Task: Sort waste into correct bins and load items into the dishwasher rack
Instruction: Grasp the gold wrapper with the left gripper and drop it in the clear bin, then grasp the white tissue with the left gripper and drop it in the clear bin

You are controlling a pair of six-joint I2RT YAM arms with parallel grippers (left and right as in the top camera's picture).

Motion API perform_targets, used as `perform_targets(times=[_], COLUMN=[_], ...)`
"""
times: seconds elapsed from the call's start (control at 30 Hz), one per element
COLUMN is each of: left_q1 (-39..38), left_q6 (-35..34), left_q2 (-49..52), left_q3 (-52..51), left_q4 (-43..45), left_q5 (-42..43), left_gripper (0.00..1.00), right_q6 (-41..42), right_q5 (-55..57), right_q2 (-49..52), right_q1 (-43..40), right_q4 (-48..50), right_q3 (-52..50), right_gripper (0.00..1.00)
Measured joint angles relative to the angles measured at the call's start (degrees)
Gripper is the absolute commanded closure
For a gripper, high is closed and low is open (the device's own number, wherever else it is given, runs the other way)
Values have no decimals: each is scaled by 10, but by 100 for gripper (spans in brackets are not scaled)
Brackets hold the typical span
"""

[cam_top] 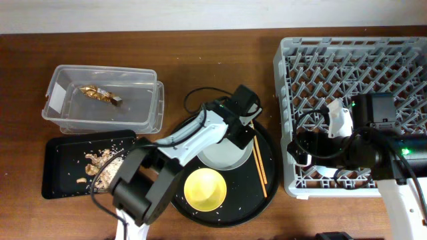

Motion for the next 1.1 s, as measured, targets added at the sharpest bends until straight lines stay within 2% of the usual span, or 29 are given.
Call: perform_targets(times=[0.07,0.1,0.13,0.17,0.3,0.4,0.5,0.53,0.57,0.6,0.63,0.67,0.77,0.87,0.9,0.97,1.1], left_q1=[-2,-2,1,2,2,18,125,185,237,284,314,349,396,398,395,384,333], left_q6=[2,3,3,4,-9,-12,-24,-33,-38,-41,-47,-49,-52,-52,-52,-50,-54], left_q2=[29,37,39,39,32,-36,-151,-167,-167,-159,-146,-125,-104,-129,-144,-217,-397], left_q3=[0,0,1,1,24,58,82,88,90,89,89,89,86,92,95,104,129], left_q4=[27,29,32,32,-54,-136,-143,-136,-131,-130,-127,-117,-134,-186,-202,-243,-329], left_q5=[-8,-16,-23,-27,-46,-90,-143,-150,-150,-148,-142,-129,-106,-86,-80,-54,-14], left_gripper=[71,88,96,100,100,100,99,92,64,45,20,14,14,14,5,1,1], right_q6=[0,0,0,0,0,0,0,0,0,0,0,0,0,0,0,0,0], right_q5=[0,0,0,0,0,0,0,0,0,0,0,0,0,0,0,0,0], right_q2=[0,0,0,0,0,0,0,0,0,0,0,0,0,0,0,0,0], right_q1=[0,0,0,0,0,0,0,0,0,0,0,0,0,0,0,0,0], right_q4=[1,2,1,1,2,2,2,2,2,2,2,2,-2,0,-1,-1,0], right_q3=[0,0,0,0,0,0,0,0,0,0,0,0,0,0,0,0,0], right_gripper=[8,8,8,8,7,8,7,7,7,7,7,7,8,8,7,2,2])
